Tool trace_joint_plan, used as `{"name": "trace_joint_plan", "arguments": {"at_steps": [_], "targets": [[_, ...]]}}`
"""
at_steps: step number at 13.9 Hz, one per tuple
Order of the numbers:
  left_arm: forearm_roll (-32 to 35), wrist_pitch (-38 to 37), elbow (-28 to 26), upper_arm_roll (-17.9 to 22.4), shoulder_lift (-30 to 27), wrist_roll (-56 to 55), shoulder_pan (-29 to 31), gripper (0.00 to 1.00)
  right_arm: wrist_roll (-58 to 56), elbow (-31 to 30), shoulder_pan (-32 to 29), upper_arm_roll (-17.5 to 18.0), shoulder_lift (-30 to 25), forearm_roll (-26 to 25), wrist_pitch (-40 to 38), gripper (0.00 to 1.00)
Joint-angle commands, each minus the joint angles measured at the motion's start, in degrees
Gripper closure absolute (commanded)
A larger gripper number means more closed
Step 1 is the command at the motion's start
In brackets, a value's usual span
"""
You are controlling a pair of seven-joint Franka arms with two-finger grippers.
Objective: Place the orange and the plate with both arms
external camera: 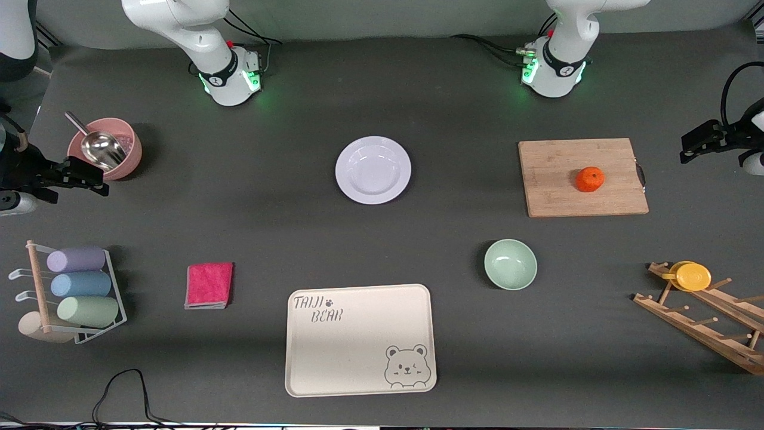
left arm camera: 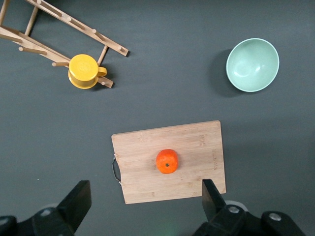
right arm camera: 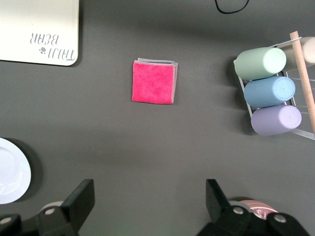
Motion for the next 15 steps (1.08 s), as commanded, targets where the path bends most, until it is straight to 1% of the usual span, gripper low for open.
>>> {"name": "trace_joint_plan", "arguments": {"at_steps": [1, 4, 7, 8, 9, 12, 14, 15], "targets": [[-3.30, -2.52, 2.85, 0.52, 1.23, -1.62, 0.36, 0.00, 0.69, -0.33, 0.06, -0.12, -0.13, -0.18, 0.81, 0.00], [-3.23, -3.84, 1.80, 0.70, 1.22, -1.90, 0.45, 0.00, 0.69, -0.33, 0.06, -0.12, -0.13, -0.18, 0.81, 0.00], [-2.71, -1.39, -5.03, 0.70, -0.18, -1.55, 0.45, 0.00, 0.69, -0.33, 0.06, -0.12, -0.13, -0.18, 0.81, 0.00], [-2.62, 0.80, -8.71, 0.70, -1.40, -1.55, 0.45, 0.00, 0.69, -0.33, 0.06, -0.12, -0.13, -0.18, 0.89, 0.00], [-1.84, 4.47, -14.06, 0.70, -3.41, -1.55, 0.37, 0.00, 0.69, -0.33, 0.06, -0.12, -0.13, -0.18, 0.89, 0.00], [-0.68, 20.45, -34.17, 0.79, -11.93, -1.55, 1.41, 0.00, 0.69, -0.33, 0.06, -0.12, -0.13, -0.18, 1.24, 0.00], [-0.68, 29.43, -43.95, 0.79, -14.68, -1.63, 2.21, 0.00, 0.69, -0.33, 0.06, -0.12, -0.13, -0.18, 1.25, 0.00], [-0.68, 33.47, -47.47, 0.79, -14.86, -1.89, 2.21, 0.00, 0.69, -0.33, 0.06, -0.12, -0.13, -0.18, 1.25, 0.00]]}}
